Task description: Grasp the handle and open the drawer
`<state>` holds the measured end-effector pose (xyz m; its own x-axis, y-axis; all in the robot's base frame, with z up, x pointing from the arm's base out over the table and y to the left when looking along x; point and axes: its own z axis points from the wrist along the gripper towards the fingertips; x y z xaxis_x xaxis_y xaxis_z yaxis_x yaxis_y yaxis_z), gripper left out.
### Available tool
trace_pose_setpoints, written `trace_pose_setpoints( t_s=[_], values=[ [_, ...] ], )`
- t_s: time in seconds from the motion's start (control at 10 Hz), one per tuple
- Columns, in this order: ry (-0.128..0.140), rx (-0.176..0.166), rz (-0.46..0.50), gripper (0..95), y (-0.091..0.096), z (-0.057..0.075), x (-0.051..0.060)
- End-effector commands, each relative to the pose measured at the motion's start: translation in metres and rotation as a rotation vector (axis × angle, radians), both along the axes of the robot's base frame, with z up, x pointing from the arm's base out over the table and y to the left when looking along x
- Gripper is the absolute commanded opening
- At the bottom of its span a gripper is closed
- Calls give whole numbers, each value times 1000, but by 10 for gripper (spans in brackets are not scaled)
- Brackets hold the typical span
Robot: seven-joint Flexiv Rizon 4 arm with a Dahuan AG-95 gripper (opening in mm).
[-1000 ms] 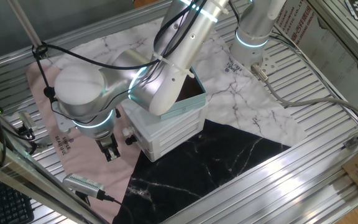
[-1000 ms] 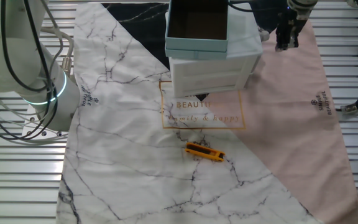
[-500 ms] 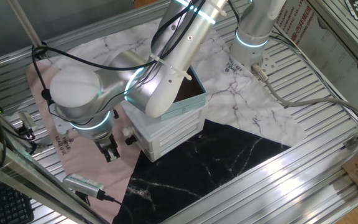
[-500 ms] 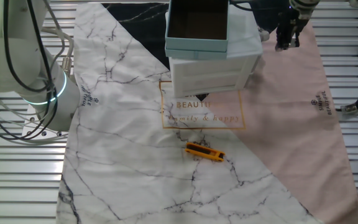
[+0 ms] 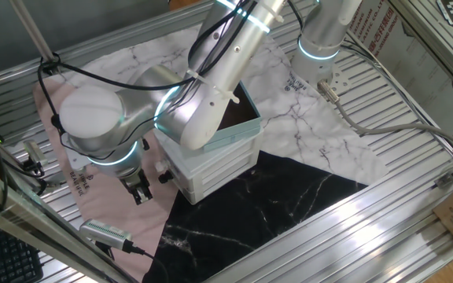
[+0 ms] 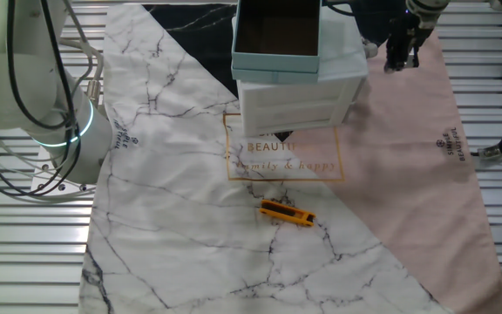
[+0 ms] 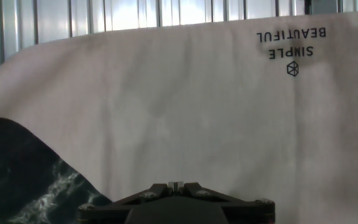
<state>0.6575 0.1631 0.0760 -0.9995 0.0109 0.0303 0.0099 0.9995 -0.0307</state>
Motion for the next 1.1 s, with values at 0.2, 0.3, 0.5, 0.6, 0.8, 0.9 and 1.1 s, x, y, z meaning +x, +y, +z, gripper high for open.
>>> trace_pose_setpoints(
  t_s=[0.2,0.3,0.5,0.6,0.8,0.9,1.1],
  values=[
    [4,-2,4,0,0,-2,-2],
    [13,-4,6,0,1,-2,-2],
    [29,-4,6,0,0,-3,-3],
    [31,-4,7,0,0,-3,-4],
    [40,-3,15,0,-1,-5,-5],
    [41,-3,15,0,-2,-5,-6],
    [64,-2,15,0,-3,-7,-7]
  ],
)
